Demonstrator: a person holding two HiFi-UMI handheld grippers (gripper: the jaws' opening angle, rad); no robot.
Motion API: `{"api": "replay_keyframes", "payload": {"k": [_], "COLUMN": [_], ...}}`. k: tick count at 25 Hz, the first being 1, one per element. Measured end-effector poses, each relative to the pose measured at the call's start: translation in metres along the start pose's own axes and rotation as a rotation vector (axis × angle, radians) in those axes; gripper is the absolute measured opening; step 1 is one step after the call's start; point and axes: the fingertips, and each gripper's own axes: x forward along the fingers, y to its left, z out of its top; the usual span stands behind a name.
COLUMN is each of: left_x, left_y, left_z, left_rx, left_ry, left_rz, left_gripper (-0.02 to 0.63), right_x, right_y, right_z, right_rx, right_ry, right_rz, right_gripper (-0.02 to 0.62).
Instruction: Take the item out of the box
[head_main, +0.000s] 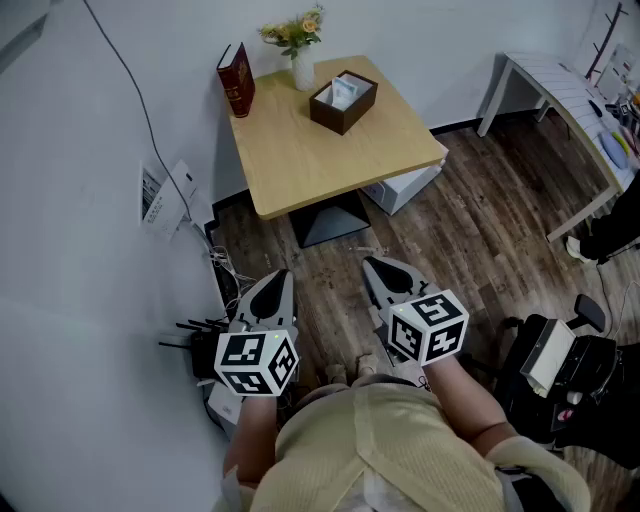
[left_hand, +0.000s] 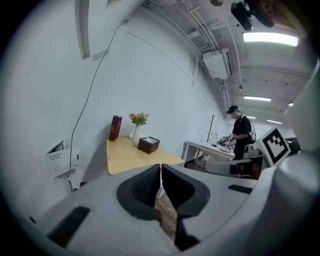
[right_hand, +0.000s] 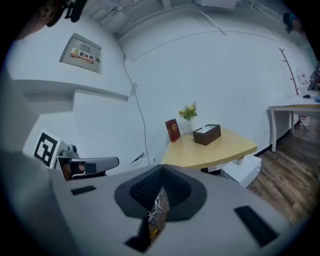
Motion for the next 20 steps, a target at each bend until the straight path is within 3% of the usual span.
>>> {"api": "replay_keyframes", "payload": {"k": [7,20], "left_x": [0.011,0.045], "left_y": [-0.010,-0.043], "left_z": [-0.004,-0.014], "left_rx": [0.001,-0.021], "left_ry": [0.018,0.040], "left_rz": [0.010,-0.008], "left_gripper": [0.028,0.028], "right_x": [-0.004,-0.018], "right_y": [-0.006,-0.047], "right_z": [0.001,-0.008], "right_rx": [0.089,0.115], "right_ry": [-0.010,0.021], "right_rz": [0.055,0.046], "right_gripper": [0.029,0.031]}}
